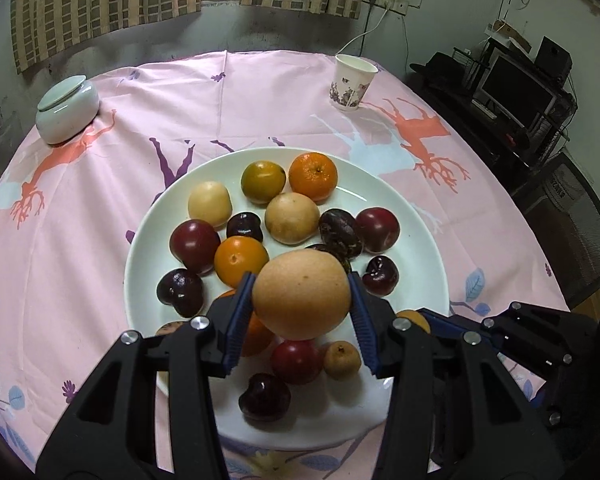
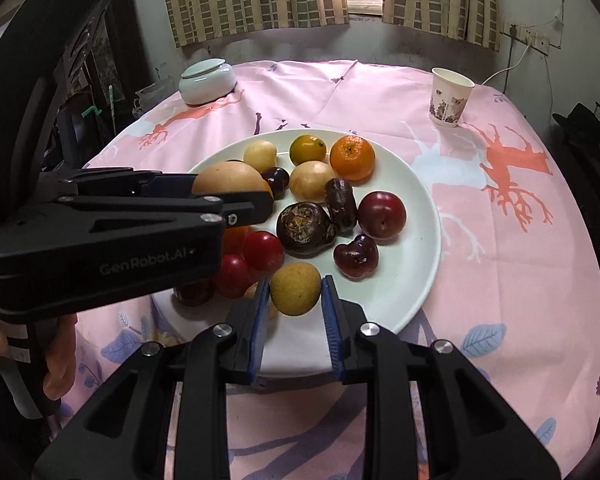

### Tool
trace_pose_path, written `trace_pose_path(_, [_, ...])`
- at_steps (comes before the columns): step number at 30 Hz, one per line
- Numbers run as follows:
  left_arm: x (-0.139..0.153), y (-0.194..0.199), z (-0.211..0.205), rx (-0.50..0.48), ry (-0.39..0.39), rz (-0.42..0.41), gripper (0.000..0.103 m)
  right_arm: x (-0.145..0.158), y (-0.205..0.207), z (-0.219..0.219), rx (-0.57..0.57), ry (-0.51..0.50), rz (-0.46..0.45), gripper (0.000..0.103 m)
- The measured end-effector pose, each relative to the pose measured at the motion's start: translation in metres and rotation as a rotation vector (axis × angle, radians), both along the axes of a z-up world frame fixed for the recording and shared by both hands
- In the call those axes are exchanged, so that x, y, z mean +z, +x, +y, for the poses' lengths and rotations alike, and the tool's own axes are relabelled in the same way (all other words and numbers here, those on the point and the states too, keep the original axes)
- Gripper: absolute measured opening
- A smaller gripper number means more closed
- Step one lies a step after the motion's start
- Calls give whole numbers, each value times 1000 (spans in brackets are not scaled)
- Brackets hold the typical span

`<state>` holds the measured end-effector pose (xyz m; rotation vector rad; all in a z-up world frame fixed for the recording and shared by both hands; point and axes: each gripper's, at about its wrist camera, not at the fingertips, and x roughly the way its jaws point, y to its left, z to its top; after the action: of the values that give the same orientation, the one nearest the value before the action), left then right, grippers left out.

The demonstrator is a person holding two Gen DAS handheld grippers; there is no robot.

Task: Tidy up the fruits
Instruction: 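Place the small yellow-green and large tan fruits onto the plate, open both tools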

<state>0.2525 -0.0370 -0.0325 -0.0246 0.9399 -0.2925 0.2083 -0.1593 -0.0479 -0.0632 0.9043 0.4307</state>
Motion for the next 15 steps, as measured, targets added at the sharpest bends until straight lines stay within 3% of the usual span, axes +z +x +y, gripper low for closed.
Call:
trace_pose_path(8, [-15, 16, 0, 25, 17, 33, 48, -17, 15, 3, -17, -11, 28, 27])
trace_pose_path(10, [-15, 18, 0, 29, 12, 38, 48, -18, 17, 4, -25, -36, 17, 31])
trace_pose_path(12, [-8, 13, 1, 25, 10, 11, 56, -16, 14, 5, -55, -87, -22, 71])
trace_pose_path(13, [-2, 8, 0, 27, 19, -16, 76, -13, 11, 3, -69, -101, -56, 74])
trace_pose_path(14, [7, 2, 1, 35, 30, -57, 88, -8, 8, 3, -74, -114, -88, 79])
trace_pose_path(15, [16, -5, 3, 47, 46, -101, 91, -4, 6, 2, -80, -128, -107, 87])
